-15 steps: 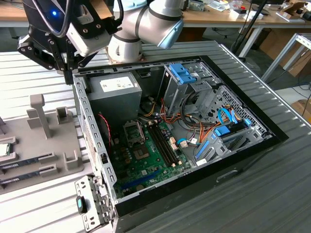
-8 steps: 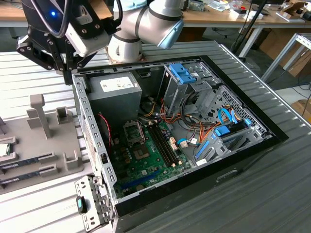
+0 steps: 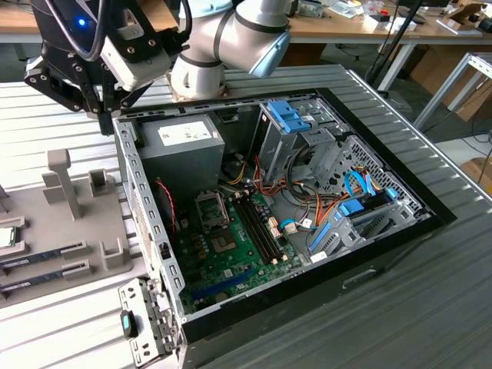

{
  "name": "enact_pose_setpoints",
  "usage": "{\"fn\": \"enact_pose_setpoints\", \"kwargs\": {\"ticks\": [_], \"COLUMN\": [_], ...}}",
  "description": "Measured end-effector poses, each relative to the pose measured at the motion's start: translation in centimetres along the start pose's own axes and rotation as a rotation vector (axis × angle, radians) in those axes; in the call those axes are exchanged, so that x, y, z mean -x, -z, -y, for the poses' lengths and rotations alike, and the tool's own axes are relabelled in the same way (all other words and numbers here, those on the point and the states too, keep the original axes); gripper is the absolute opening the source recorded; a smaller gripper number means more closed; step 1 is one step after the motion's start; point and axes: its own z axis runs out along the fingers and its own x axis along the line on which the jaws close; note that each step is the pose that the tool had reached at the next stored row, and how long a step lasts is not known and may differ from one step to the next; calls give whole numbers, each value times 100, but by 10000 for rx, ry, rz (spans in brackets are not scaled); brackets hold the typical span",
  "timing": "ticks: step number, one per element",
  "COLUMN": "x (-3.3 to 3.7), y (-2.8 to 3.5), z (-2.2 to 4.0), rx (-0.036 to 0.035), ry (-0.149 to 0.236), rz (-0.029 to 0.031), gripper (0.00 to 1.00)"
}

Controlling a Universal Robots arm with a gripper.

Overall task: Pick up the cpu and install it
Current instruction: 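Reach for the cpu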

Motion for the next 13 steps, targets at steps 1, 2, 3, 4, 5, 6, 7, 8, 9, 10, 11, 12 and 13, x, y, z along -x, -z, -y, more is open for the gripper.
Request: {"fn": "enact_pose_setpoints", "kwargs": {"ticks": [1, 2, 3, 4, 5, 6, 7, 8, 9, 10, 11, 12, 13], "x": [-4, -10, -15, -18, -21, -28, -32, -39, -42, -44, -48, -51, -55], "y": [-1, -2, -3, -4, -5, -6, -7, -9, -10, -11, -12, -13, -14], "z": [0, 1, 1, 1, 2, 2, 3, 3, 4, 4, 4, 4, 5], "rx": [0, 0, 0, 1, 0, 0, 0, 0, 0, 1, 0, 0, 1], "ry": [0, -1, 0, 0, 0, 0, 0, 0, 0, 0, 0, 0, 0], "rz": [0, 0, 0, 1, 0, 0, 0, 0, 0, 1, 0, 0, 0], "gripper": [11, 11, 11, 11, 11, 11, 11, 11, 11, 11, 11, 11, 11]}}
